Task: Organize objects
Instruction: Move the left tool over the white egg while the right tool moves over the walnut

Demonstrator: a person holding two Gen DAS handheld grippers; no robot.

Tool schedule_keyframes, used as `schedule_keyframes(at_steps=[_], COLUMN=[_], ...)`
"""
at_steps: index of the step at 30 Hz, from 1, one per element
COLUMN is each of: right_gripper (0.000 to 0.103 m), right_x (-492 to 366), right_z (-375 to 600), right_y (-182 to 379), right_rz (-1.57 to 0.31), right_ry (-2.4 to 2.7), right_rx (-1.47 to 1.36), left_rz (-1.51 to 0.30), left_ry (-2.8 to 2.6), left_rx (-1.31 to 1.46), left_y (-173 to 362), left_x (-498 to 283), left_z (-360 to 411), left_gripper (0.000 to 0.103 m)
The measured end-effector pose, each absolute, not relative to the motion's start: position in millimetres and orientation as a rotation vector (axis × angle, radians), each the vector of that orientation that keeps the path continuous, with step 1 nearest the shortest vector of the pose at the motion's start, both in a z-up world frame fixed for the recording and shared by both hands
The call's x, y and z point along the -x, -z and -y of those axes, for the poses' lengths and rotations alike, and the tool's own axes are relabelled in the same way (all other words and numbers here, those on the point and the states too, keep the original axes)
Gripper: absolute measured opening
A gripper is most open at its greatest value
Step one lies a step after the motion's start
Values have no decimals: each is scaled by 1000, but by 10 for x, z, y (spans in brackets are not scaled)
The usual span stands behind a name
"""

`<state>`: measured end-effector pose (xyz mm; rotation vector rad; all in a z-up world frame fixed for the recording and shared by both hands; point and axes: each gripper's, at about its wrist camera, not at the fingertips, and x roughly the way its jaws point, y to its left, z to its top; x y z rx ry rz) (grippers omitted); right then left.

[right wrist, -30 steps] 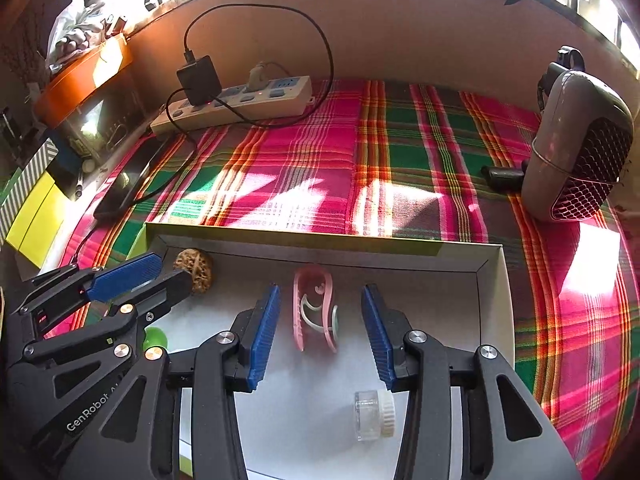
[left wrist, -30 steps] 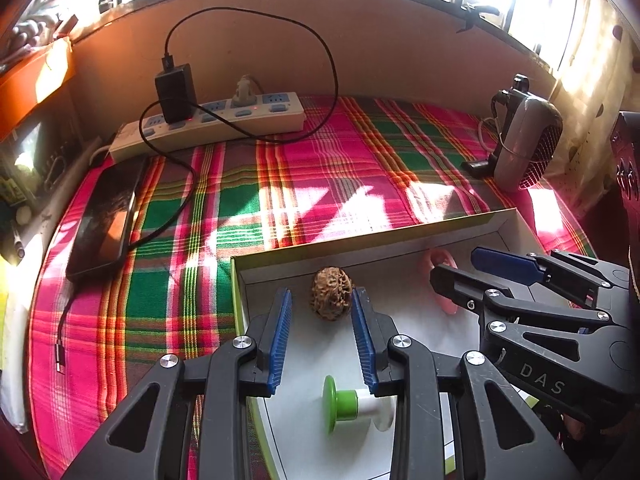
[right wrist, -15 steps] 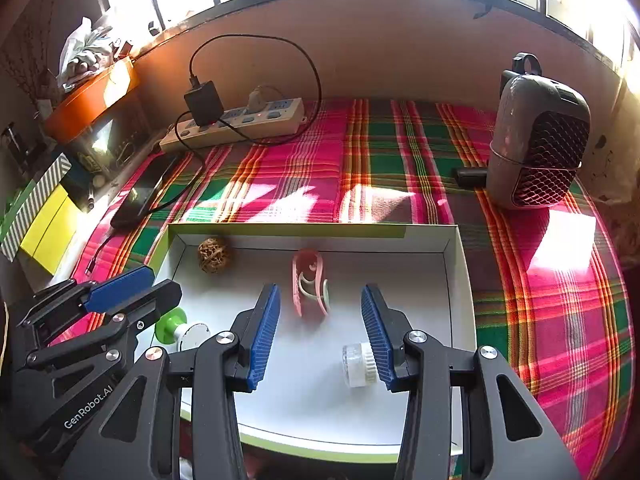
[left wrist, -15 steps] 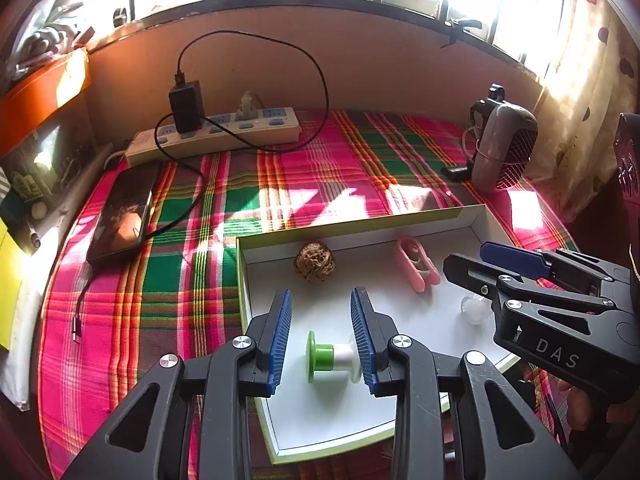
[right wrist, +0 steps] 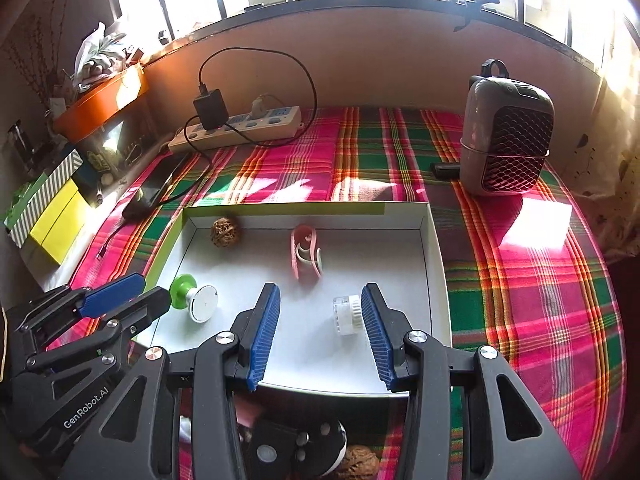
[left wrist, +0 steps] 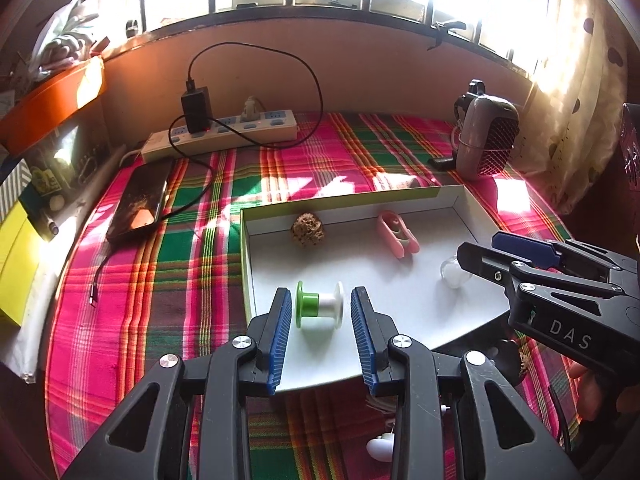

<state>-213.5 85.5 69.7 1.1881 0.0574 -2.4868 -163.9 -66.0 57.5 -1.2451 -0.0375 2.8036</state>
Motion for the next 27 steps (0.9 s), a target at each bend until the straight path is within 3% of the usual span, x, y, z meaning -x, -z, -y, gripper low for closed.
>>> schedule_keyframes(at_steps=[27], right_gripper=[47], right_x=[1334], right_z=[-1417], right_y=[-601], right_rz=[-60], right_ry=[2589], right_rx=[-1116], left_rz=[200], left_ry=[-2671], left_rx=[1248], left_y=[-318], left_x=[950], left_z=[681], left_gripper=[34])
